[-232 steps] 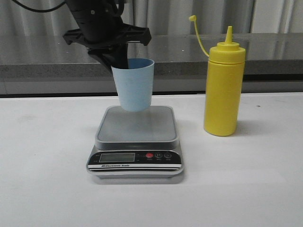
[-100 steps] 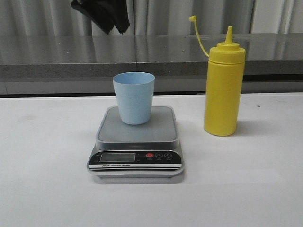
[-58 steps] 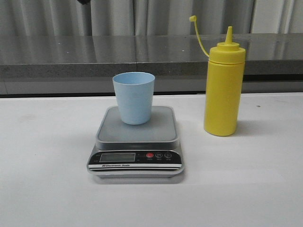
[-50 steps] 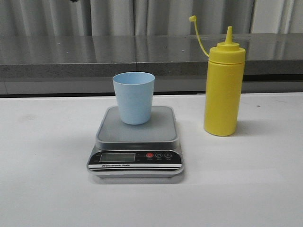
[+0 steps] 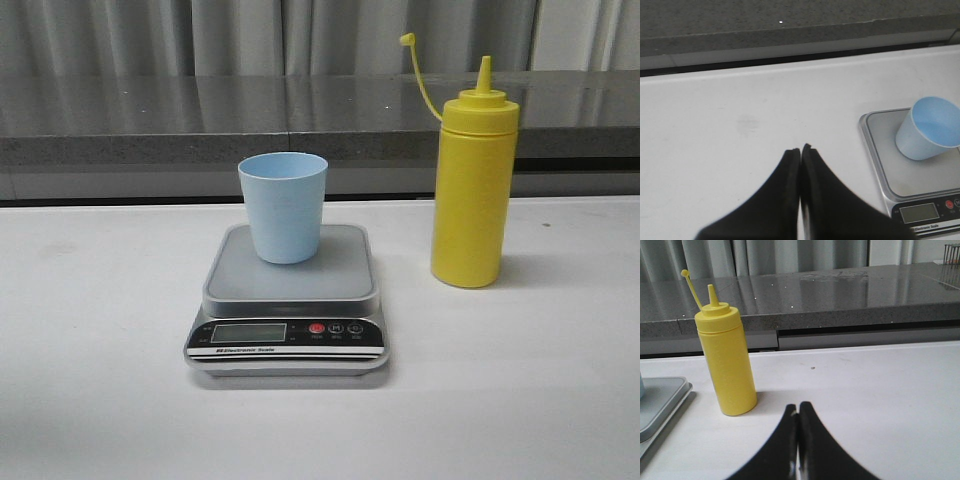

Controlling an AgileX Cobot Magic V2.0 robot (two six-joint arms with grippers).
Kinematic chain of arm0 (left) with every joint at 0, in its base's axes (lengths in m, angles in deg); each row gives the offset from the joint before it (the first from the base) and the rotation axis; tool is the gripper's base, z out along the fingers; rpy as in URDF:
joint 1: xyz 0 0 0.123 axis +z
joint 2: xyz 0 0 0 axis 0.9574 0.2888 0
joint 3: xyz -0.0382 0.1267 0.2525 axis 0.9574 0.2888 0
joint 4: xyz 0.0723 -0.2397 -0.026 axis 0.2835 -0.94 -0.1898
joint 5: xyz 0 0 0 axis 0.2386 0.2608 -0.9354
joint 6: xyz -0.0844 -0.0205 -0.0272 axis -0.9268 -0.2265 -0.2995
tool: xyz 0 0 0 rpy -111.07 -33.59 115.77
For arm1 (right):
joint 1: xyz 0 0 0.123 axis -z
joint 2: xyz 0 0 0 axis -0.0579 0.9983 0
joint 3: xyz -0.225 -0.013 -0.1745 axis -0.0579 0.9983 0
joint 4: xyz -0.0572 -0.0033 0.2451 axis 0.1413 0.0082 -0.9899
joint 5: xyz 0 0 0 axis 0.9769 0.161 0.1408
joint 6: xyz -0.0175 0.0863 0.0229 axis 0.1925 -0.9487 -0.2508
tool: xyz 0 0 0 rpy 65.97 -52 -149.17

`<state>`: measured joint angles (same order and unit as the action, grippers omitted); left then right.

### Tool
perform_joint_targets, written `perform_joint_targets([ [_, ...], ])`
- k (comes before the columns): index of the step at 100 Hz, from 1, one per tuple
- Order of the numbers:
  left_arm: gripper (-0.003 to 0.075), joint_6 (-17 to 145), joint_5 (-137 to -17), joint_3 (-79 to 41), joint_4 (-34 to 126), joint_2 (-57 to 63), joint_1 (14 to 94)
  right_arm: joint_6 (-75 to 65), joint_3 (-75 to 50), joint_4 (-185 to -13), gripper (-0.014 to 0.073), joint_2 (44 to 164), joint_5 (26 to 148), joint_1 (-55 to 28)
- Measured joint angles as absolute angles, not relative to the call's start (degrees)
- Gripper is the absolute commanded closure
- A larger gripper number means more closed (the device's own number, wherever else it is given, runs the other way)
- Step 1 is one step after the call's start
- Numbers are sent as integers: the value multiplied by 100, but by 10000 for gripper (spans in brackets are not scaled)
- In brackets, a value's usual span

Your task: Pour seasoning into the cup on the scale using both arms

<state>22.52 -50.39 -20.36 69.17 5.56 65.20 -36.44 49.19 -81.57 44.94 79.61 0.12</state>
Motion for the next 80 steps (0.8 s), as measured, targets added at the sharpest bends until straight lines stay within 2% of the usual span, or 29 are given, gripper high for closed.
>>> perform_joint_targets([
  [38,741,2252,-5727,-43,6908,-1918,6765,-3632,4919,-8157,662,4494,7904,12],
  [80,741,2252,-5799,1311,6904,-3871,6765,-3632,4919,-8157,662,4494,7684,12],
])
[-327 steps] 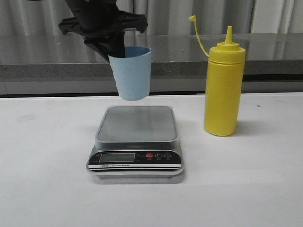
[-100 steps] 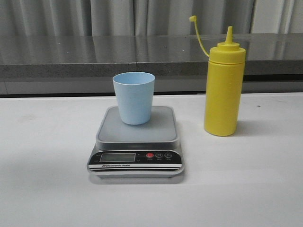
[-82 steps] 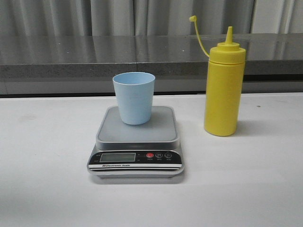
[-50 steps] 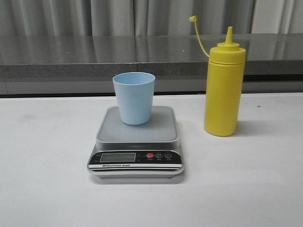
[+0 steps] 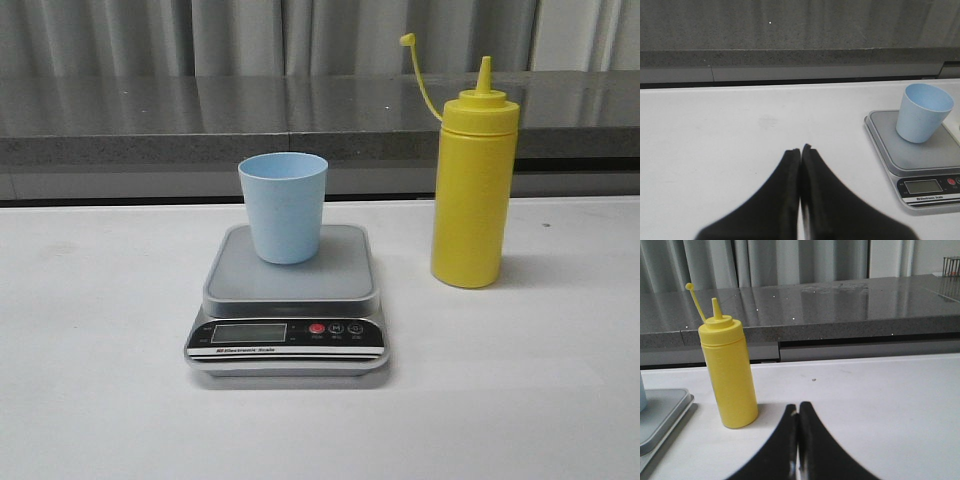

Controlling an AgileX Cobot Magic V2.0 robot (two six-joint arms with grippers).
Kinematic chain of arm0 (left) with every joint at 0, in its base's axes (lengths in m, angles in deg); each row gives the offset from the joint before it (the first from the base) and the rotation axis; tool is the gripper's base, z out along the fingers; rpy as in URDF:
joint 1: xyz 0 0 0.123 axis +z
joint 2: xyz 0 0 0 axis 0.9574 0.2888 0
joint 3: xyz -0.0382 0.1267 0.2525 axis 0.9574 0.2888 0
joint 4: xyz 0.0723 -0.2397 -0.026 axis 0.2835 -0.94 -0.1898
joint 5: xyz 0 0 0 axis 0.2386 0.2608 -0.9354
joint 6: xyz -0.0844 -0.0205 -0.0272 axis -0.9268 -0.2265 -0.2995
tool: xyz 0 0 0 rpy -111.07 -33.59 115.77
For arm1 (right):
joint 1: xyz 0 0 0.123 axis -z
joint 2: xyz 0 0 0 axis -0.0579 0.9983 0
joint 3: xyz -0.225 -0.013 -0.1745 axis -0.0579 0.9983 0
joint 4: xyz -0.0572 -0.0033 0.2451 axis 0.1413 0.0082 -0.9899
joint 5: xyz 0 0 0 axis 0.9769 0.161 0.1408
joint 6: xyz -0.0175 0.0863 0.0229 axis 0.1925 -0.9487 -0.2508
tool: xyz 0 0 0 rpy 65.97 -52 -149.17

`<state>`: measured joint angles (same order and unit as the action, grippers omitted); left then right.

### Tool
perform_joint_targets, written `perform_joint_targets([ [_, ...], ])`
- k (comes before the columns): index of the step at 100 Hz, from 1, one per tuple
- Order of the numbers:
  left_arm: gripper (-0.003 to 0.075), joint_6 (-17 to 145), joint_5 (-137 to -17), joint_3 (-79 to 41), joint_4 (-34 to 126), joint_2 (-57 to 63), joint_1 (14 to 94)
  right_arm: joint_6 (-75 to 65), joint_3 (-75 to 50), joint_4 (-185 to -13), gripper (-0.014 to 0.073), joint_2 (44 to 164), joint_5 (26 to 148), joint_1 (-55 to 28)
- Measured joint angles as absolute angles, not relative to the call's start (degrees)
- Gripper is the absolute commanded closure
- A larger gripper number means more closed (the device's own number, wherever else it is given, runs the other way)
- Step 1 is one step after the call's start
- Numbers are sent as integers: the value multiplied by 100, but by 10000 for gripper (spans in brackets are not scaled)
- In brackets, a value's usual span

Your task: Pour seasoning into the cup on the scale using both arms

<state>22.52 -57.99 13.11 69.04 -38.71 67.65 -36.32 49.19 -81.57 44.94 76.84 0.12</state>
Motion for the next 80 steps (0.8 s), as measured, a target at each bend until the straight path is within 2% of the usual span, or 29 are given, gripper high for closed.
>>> perform_joint_targets([
  [18,741,2252,-5820,1476,6932,-4286,6765,-3632,4865,-8157,662,4494,7694,12],
  [45,741,2252,-5833,1484,6969,-4311,6765,-3632,3945,-8045,659,4626,8851,12],
  [80,741,2252,-5833,1484,6969,-4311,6765,-3624,2682,-8000,660,6754,9284,12],
])
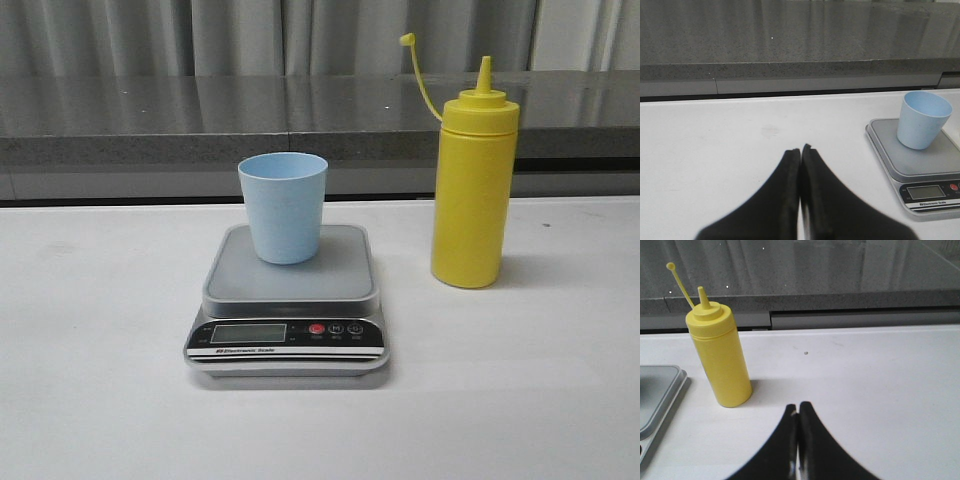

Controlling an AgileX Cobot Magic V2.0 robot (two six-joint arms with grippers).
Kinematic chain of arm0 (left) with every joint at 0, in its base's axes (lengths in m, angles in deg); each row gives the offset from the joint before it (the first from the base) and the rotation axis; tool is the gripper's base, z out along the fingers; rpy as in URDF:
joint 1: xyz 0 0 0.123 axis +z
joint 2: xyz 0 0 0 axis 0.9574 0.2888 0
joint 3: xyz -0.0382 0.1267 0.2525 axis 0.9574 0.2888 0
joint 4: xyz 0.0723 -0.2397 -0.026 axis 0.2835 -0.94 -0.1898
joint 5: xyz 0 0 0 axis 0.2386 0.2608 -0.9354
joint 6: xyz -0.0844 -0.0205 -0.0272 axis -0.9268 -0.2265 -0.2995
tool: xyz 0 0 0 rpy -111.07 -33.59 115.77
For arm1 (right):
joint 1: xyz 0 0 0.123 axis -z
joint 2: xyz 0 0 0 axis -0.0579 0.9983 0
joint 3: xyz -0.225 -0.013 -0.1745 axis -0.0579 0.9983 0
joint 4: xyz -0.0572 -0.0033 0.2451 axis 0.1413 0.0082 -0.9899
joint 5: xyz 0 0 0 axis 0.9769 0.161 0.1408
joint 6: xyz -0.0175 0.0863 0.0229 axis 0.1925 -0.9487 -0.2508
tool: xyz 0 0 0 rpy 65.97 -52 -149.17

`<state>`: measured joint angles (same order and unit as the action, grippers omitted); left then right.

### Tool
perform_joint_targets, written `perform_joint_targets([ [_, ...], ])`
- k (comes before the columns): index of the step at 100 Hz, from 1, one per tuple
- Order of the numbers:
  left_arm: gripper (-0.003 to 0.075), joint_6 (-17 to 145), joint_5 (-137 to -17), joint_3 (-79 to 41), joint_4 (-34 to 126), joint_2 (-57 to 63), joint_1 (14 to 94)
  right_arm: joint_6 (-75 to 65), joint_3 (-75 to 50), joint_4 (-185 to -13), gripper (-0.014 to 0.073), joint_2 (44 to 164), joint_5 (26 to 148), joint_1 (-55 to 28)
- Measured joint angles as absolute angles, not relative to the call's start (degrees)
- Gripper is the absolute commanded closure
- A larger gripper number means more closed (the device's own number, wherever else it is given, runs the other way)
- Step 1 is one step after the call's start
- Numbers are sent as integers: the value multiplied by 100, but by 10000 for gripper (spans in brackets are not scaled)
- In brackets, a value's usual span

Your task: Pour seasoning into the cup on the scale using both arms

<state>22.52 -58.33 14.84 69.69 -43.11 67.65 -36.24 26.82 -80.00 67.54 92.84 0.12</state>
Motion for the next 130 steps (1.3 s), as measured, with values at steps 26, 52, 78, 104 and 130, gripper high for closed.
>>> perform_joint_targets([
  [26,741,2252,-5833,1484,6969,-4311,6765,-3624,2431,-8000,658,8413,8803,-91],
  [52,741,2252,-5833,1484,6969,-4311,6765,-3624,2433,-8000,212,9501,7827,-805],
  [78,741,2252,-5833,1484,6969,-4311,6765,-3624,2419,-8000,-52,10388,6604,-1125],
  [104,741,2252,-5833,1484,6969,-4311,6765,-3624,2419,-8000,-52,11475,5021,-1125],
  [130,741,2252,-5833,1484,6969,-4311,6765,-3976,2400,-8000,-52,12947,3020,-1132],
])
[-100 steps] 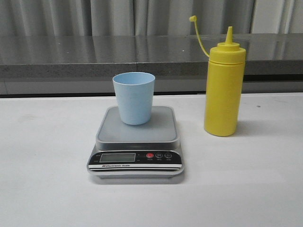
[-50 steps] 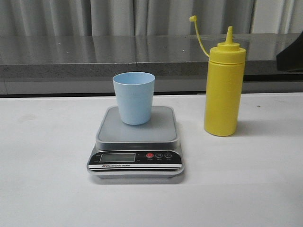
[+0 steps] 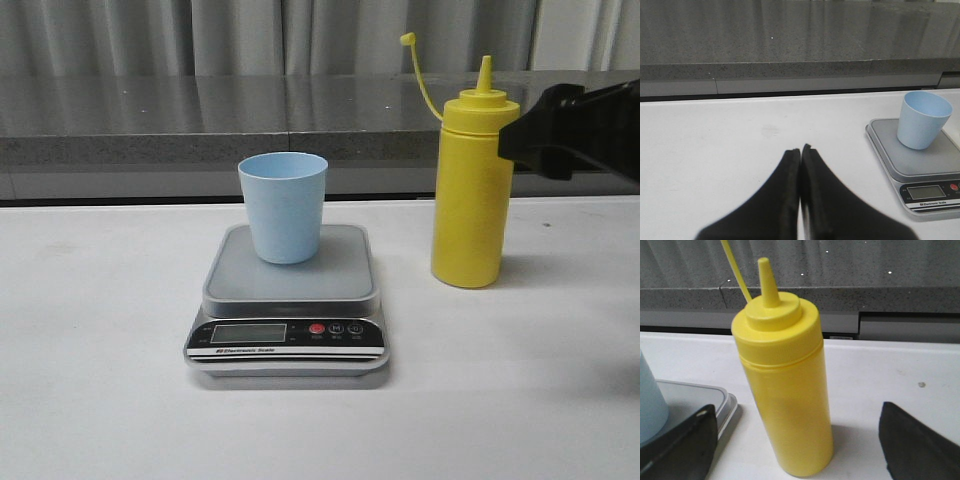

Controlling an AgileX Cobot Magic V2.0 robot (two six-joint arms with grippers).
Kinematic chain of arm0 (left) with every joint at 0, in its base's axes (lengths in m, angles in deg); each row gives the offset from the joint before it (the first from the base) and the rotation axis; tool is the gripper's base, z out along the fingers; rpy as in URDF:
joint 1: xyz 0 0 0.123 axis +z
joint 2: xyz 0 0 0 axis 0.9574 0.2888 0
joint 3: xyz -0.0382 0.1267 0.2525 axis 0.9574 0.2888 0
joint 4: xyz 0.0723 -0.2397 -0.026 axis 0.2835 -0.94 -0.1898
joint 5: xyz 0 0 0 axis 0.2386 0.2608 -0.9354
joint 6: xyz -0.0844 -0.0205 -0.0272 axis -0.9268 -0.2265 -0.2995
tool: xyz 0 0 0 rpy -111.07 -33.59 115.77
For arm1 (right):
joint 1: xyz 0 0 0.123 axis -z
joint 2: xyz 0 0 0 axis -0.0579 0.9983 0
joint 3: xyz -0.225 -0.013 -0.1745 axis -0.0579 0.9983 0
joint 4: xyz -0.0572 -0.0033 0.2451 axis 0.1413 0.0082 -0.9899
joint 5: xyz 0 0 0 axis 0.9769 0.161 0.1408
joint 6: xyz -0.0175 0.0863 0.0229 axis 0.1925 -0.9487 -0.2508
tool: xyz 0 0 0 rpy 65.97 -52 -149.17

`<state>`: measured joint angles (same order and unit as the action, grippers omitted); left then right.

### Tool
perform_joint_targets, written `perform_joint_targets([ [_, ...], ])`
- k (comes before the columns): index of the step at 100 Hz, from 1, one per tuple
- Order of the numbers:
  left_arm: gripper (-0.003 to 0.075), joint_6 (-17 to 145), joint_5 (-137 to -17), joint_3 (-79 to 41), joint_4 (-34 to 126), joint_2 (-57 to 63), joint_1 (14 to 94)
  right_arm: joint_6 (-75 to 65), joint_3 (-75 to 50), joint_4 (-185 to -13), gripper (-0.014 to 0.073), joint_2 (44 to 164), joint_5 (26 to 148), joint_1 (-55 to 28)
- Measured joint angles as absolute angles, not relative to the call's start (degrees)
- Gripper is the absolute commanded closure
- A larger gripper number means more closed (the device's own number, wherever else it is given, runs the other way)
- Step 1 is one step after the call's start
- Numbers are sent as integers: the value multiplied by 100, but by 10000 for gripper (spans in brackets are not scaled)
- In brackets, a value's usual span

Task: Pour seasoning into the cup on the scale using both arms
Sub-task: 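Move the right gripper to the yellow squeeze bottle and grasp it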

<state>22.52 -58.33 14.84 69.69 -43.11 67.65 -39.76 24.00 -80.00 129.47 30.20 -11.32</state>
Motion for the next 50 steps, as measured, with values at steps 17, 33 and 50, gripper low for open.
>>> perform_joint_targets([
  [17,741,2252,-5833,1484,6969,-4311,6765,-4154,2334,-8000,-52,13794,2168,-1132],
  [33,741,2252,-5833,1484,6969,-4311,6765,-4183,2076,-7938,-52,14249,1958,-1132],
  [50,741,2252,-5833,1484,6969,-4311,6765,-4187,1704,-7745,-52,14567,1947,-1132],
])
